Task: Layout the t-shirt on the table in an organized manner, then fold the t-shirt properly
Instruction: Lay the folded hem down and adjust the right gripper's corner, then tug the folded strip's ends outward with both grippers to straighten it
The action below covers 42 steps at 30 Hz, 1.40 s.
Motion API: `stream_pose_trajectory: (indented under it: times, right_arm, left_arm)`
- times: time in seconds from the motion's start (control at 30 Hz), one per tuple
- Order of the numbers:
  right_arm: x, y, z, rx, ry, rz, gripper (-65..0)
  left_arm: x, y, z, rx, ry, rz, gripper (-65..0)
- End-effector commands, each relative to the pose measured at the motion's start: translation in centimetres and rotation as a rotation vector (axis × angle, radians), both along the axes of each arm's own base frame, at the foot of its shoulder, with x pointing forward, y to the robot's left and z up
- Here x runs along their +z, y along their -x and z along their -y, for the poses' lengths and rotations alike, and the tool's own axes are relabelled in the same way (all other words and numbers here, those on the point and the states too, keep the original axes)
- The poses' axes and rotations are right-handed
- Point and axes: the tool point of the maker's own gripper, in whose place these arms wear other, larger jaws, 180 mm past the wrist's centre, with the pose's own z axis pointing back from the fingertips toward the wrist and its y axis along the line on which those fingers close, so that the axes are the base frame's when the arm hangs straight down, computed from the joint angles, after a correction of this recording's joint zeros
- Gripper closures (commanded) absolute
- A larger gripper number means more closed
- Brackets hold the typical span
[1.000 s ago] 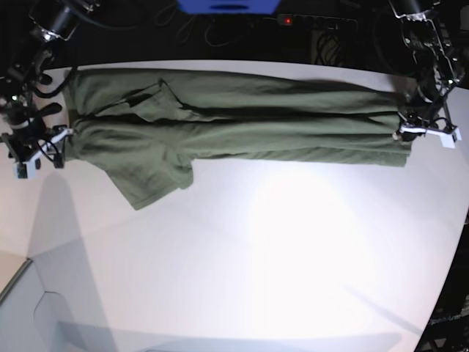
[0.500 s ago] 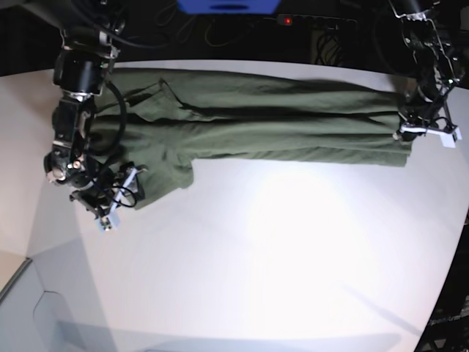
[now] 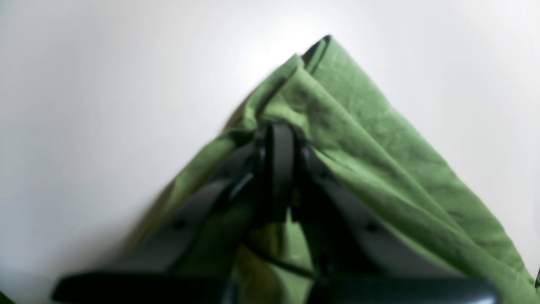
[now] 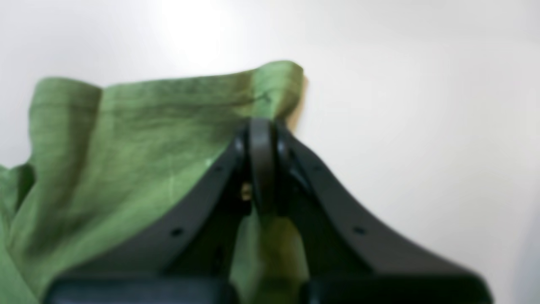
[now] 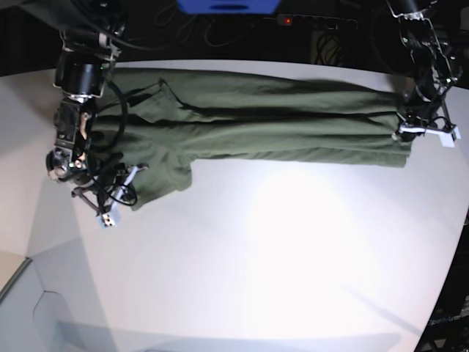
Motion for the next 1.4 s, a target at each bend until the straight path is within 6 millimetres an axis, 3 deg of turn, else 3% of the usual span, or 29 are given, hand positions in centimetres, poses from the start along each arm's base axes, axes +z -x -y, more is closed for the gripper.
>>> stream_pose_trajectory:
  times: [0.0, 0.1, 0.27, 0.53, 0.73, 0.87, 1.1, 1.27, 1.37]
  right_arm:
    - [2.4, -1.0, 0.6, -0.009, 0.004, 0.084, 0.0]
    - [4.9, 0.2, 1.5, -0.013, 0.060, 0.166, 0.0]
    - [7.7, 2.7, 0.9, 0.001, 0.128, 0.230, 0.0]
    - [9.5, 9.0, 5.3, -0.142, 0.264, 0.166, 0.0]
    - [6.9, 13.4, 6.8, -0.214, 0.263, 0.062, 0.0]
    - [6.2, 15.7, 6.4, -0.237, 0.251, 0.023, 0.0]
    - [4.9, 17.4, 5.1, -0.241, 0.205, 0.005, 0.0]
    - [2.9, 18.3, 4.6, -0.247, 0.167, -0.050, 0.0]
    - [1.2, 18.6, 4.3, -0.250, 0.129, -0.077, 0.0]
  left_arm:
    - [0.7, -0.5, -0.2, -0.002, -0.009, 0.012, -0.1]
    - [0.7, -0.5, -0.2, -0.002, -0.009, 0.011, -0.1]
    - [0.7, -0.5, -0.4, -0.003, -0.012, 0.011, -0.1]
    - [0.8, -0.5, -0.4, -0.002, -0.012, 0.013, -0.4]
    - [1.0, -1.0, -0.5, 0.004, -0.009, 0.022, -0.5]
    - [0.8, -1.0, -0.5, 0.003, -0.007, 0.019, -0.5]
    - [1.1, -1.1, -0.5, 0.002, -0.010, 0.025, -1.7]
    - [1.2, -1.1, -0.6, 0.002, -0.013, 0.027, -19.9]
    - [1.2, -1.1, -0.5, 0.003, -0.011, 0.027, -25.5]
